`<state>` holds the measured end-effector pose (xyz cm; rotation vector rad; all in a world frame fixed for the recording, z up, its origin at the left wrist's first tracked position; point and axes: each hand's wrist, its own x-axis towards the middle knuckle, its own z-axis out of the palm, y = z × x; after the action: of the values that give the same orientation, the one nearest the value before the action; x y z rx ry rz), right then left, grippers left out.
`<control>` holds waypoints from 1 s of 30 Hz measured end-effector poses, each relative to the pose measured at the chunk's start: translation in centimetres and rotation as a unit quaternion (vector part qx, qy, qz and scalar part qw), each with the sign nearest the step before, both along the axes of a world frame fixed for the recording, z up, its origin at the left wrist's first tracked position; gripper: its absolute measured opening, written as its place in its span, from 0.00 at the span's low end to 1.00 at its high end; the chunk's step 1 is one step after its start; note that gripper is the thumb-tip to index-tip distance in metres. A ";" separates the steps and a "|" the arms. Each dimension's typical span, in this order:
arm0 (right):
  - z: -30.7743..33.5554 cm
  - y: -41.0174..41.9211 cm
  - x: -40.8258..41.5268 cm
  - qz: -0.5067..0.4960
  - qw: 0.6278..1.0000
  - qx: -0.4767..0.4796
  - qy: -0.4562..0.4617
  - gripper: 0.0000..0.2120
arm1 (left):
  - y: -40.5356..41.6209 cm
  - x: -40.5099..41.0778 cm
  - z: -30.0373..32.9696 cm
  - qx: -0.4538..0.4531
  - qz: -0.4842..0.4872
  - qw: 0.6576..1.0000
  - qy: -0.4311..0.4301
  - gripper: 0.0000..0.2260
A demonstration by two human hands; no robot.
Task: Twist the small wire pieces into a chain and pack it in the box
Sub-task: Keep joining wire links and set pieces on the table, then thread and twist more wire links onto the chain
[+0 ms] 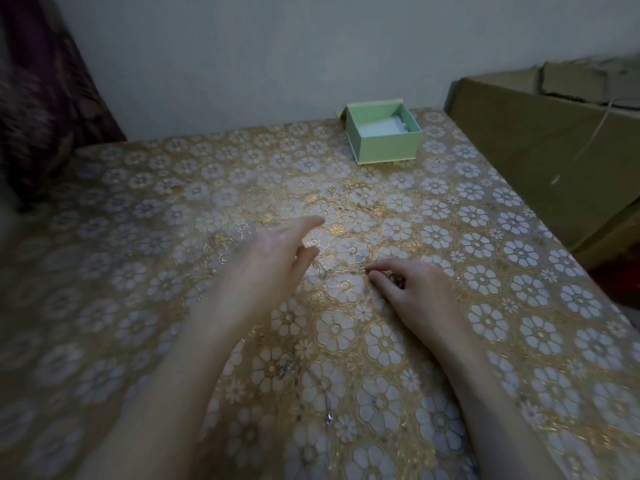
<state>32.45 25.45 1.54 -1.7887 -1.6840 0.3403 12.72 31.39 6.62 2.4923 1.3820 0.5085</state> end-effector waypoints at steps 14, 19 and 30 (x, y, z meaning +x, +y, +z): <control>11.4 -1.5 2.0 0.008 0.894 0.030 0.446 0.16 | -6.3 8.3 -1.4 -0.225 -0.080 0.927 -0.288 0.20; 15.7 -2.1 1.9 0.088 0.859 0.027 0.504 0.16 | -7.2 11.4 -1.0 -0.263 -0.058 0.906 -0.327 0.10; 20.6 -3.7 2.4 0.109 0.805 0.049 0.581 0.15 | -8.6 8.3 -1.3 -0.256 0.000 0.929 -0.269 0.08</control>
<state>34.85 21.76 22.19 -0.8801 -0.9270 1.1457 21.02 22.82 5.33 1.7594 1.1111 0.6650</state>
